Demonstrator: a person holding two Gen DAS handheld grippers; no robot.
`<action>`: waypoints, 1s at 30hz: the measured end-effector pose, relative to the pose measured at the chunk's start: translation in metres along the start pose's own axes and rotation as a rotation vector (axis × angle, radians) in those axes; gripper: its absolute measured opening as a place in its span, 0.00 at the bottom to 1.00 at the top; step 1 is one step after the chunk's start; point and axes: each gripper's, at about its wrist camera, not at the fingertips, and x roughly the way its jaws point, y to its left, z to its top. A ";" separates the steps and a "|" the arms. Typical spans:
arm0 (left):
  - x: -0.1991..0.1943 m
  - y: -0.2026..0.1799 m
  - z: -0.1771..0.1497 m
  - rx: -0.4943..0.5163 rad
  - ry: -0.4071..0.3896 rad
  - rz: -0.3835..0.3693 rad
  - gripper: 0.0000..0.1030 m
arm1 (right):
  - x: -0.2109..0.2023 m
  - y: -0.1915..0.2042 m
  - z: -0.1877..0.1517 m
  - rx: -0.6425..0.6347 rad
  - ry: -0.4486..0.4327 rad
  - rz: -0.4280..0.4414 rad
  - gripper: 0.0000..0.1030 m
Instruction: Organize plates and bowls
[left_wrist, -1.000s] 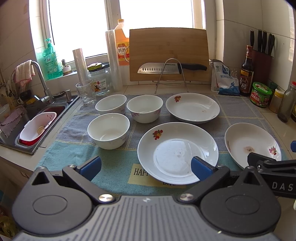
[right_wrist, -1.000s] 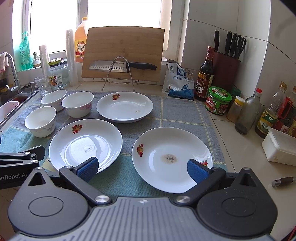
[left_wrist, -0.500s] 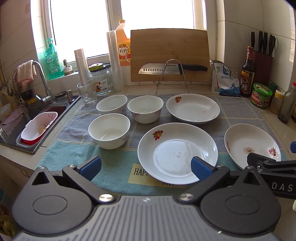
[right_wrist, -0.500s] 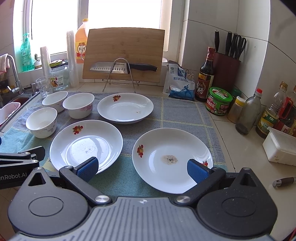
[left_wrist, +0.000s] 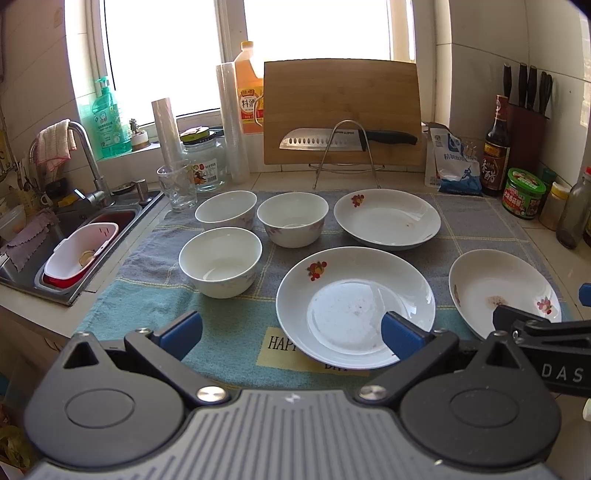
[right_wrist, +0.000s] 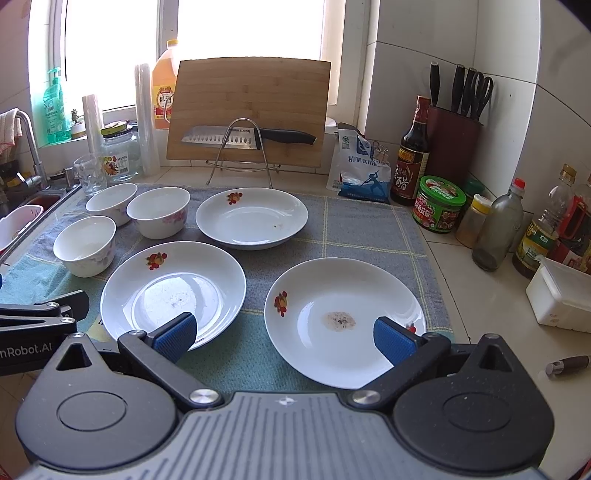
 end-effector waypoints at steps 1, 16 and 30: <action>0.000 0.000 0.000 0.000 0.000 0.000 0.99 | 0.000 0.000 0.000 -0.001 0.000 -0.001 1.00; -0.002 -0.001 0.001 0.000 0.000 0.006 0.99 | 0.000 -0.001 0.000 0.000 -0.003 0.001 1.00; -0.012 -0.015 -0.001 -0.003 -0.009 0.018 0.99 | -0.006 -0.012 -0.001 -0.001 -0.020 0.022 1.00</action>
